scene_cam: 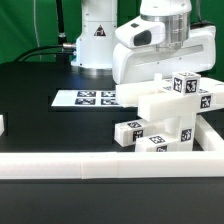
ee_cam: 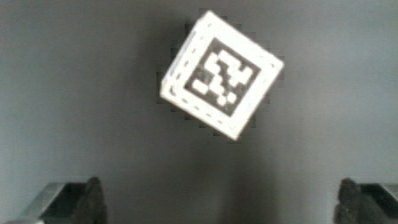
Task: Assemble chair
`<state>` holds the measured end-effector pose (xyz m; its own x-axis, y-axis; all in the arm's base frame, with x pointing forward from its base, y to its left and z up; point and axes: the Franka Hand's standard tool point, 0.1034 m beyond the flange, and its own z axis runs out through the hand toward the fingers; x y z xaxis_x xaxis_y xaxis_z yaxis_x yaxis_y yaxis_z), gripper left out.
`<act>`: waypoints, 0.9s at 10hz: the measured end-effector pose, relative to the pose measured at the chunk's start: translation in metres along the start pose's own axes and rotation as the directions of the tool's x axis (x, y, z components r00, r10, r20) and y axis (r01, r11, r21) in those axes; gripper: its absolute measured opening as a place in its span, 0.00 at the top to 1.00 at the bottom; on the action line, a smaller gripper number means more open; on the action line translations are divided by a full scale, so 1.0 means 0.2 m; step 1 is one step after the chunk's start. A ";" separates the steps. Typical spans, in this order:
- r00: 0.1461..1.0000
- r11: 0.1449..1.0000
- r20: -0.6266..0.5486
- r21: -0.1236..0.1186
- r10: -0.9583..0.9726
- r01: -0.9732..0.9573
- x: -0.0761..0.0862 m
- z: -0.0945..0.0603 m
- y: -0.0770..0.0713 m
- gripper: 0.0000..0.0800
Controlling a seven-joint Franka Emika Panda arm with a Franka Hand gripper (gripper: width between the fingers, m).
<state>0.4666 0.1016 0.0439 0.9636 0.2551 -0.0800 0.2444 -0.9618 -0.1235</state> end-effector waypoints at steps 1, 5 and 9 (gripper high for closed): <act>1.000 1.000 0.000 0.000 0.000 0.000 0.00 0.00 0.00 0.19; 1.000 1.000 0.001 -0.009 0.030 -0.030 -0.07 0.04 0.01 0.19; 0.998 0.998 0.010 -0.029 0.063 -0.063 -0.22 0.19 -0.04 0.19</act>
Offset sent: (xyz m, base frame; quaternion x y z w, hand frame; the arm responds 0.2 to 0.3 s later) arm 0.0000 0.0000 0.0000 0.0000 0.0000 0.0000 1.0000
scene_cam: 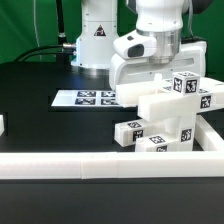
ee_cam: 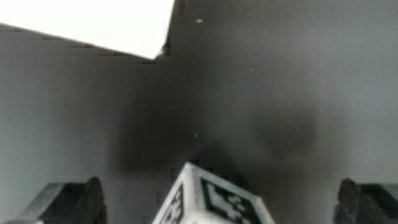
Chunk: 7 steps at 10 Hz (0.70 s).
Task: Assemble chair
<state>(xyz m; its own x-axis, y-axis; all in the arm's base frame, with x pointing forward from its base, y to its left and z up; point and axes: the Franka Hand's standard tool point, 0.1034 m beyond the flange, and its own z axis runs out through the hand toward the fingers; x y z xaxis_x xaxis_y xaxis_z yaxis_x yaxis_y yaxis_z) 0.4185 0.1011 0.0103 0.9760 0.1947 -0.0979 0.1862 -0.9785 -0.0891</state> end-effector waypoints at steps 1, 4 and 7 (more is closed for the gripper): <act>1.000 1.000 0.002 0.000 0.000 0.000 0.00 0.01 0.00 0.19; 1.000 1.000 0.000 -0.002 -0.002 0.002 0.01 0.02 0.01 0.19; 1.000 1.000 -0.001 -0.002 0.006 -0.006 0.01 0.02 0.04 0.42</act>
Offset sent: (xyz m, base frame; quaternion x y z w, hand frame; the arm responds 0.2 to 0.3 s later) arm 0.0118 -0.0029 -0.0040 -0.0117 0.0147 -0.0089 0.9998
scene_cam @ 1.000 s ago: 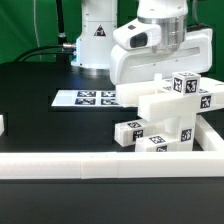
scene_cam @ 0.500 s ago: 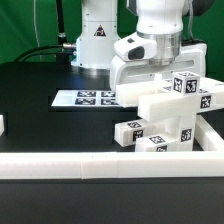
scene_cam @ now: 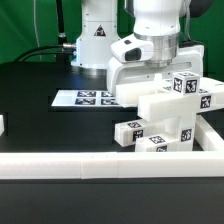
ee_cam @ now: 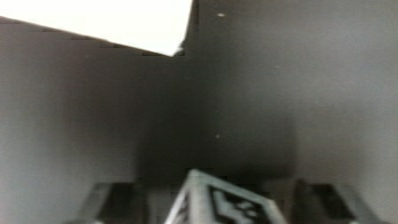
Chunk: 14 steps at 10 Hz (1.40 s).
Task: Assemble chair
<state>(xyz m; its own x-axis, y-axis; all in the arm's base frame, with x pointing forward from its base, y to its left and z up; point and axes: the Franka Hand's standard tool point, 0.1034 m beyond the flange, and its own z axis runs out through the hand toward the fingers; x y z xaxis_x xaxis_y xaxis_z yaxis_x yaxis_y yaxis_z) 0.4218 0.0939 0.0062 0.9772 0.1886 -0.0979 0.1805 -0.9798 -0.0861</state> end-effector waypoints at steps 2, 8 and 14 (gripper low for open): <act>1.000 1.000 -0.001 -0.001 0.007 -0.007 0.00 0.00 0.02 0.65; 0.999 0.999 -0.024 -0.011 -0.036 0.036 0.02 -0.10 0.19 0.65; 1.000 0.999 0.006 0.032 0.021 -0.021 0.07 -0.48 0.12 0.64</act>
Offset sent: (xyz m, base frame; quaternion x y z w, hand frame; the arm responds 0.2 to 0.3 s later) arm 0.0074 -0.0143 0.0051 -0.0071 0.0083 -0.0277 0.9996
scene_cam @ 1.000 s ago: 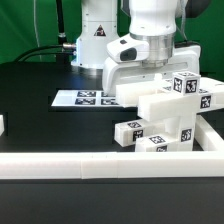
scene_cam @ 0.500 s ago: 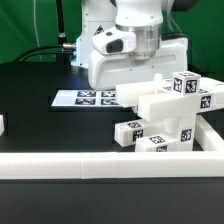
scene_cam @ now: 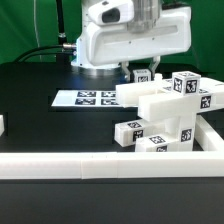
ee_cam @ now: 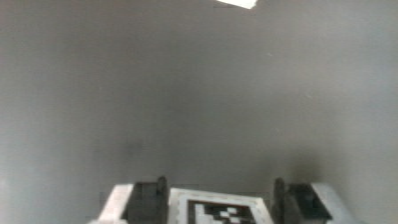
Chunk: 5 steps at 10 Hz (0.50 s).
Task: Assemble chair
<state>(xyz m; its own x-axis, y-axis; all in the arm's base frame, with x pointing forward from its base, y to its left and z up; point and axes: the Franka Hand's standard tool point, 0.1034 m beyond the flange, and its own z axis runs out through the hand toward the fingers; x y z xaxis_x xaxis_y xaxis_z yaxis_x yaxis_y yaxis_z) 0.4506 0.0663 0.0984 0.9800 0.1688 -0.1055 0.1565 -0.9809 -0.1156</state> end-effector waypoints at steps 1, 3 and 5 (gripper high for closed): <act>1.000 1.000 0.010 0.015 0.001 -0.001 0.07 -0.11 -0.01 0.64; 1.000 1.000 0.009 0.021 -0.006 0.006 0.19 -0.16 -0.02 0.64; 1.000 1.000 0.011 0.021 -0.005 0.005 0.18 -0.15 -0.02 0.64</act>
Offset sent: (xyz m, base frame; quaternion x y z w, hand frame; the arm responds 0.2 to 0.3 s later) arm 0.0000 0.0000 0.0000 0.0000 0.0000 0.0000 1.0000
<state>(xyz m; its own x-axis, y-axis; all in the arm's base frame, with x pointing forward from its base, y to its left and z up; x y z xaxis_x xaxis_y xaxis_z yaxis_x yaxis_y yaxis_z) 0.4894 0.0734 0.1248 0.9777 0.1750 -0.1157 0.1588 -0.9778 -0.1365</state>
